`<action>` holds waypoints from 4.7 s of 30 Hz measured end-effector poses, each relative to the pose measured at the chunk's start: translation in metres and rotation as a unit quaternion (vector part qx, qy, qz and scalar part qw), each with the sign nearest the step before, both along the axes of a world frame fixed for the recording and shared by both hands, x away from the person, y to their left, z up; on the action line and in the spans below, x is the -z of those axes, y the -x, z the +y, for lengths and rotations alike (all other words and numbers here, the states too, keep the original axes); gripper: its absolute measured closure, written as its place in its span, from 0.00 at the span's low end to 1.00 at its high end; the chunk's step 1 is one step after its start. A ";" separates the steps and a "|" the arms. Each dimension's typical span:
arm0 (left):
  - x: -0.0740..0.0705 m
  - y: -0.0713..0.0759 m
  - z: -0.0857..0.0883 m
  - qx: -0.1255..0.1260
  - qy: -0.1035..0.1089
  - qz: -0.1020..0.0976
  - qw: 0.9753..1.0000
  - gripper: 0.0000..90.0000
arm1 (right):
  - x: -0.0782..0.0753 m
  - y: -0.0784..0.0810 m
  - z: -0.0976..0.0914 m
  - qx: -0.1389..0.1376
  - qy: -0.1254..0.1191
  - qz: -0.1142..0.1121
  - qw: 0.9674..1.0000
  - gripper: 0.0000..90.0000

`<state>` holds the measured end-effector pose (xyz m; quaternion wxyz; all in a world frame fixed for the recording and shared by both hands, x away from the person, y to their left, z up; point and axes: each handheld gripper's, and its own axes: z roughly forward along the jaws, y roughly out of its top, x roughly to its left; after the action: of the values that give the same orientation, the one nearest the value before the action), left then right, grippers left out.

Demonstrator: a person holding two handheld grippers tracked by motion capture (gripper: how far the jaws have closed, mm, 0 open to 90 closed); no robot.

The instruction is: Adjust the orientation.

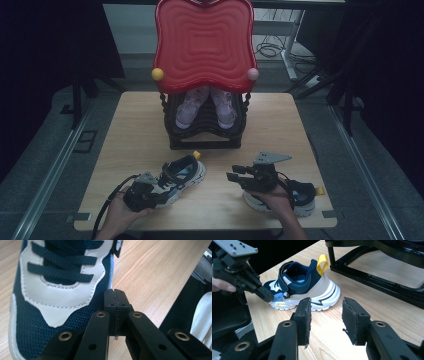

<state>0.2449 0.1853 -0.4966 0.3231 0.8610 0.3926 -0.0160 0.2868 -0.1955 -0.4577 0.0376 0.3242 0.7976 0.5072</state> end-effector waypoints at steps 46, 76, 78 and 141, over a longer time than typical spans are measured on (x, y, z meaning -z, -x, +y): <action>-0.014 -0.028 0.056 -0.076 -0.005 -0.029 0.997 0.93 | 0.000 -0.001 -0.001 0.000 0.006 0.001 1.000 0.65; -0.033 -0.043 0.065 -0.149 0.015 -0.118 0.982 0.32 | 0.006 -0.015 0.042 -0.015 0.044 0.010 0.999 0.63; -0.032 -0.042 0.066 -0.148 0.017 -0.117 0.982 0.32 | 0.005 -0.018 0.049 -0.015 0.052 0.010 0.998 0.64; -0.035 -0.032 0.088 -0.157 0.046 -0.112 0.980 0.32 | 0.028 -0.031 0.138 -0.147 0.125 -0.010 0.981 1.00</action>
<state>0.2770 0.2734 -0.4615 0.4023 0.7695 0.4829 0.1133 0.3181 -0.0576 -0.4856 0.0110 0.1908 0.8935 0.4063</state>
